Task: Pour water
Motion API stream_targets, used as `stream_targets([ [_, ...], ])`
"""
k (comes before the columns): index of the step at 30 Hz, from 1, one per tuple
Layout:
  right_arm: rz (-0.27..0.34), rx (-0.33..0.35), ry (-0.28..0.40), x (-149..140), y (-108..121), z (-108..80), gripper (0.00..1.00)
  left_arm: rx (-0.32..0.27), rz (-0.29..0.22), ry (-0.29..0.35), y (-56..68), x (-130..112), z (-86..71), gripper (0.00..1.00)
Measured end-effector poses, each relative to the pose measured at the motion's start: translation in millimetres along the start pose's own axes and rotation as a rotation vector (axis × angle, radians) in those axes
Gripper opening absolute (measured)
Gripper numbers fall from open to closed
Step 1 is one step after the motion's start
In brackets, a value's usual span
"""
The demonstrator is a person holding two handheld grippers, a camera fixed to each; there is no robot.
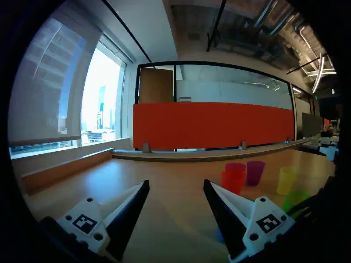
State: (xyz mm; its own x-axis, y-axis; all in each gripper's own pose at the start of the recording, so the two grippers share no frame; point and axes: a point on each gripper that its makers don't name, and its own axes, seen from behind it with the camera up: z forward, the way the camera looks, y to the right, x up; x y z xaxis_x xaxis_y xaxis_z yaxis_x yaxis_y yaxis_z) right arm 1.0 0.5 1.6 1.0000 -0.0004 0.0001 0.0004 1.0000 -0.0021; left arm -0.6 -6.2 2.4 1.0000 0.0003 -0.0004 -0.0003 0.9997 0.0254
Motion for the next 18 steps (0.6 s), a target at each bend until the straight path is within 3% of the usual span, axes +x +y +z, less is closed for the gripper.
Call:
stream_targets([
  [18,0.001,0.003,-0.001,-0.8,-0.5,-1.0,0.99,0.000,0.000,0.000,-0.6,-0.2,-0.6,0.91],
])
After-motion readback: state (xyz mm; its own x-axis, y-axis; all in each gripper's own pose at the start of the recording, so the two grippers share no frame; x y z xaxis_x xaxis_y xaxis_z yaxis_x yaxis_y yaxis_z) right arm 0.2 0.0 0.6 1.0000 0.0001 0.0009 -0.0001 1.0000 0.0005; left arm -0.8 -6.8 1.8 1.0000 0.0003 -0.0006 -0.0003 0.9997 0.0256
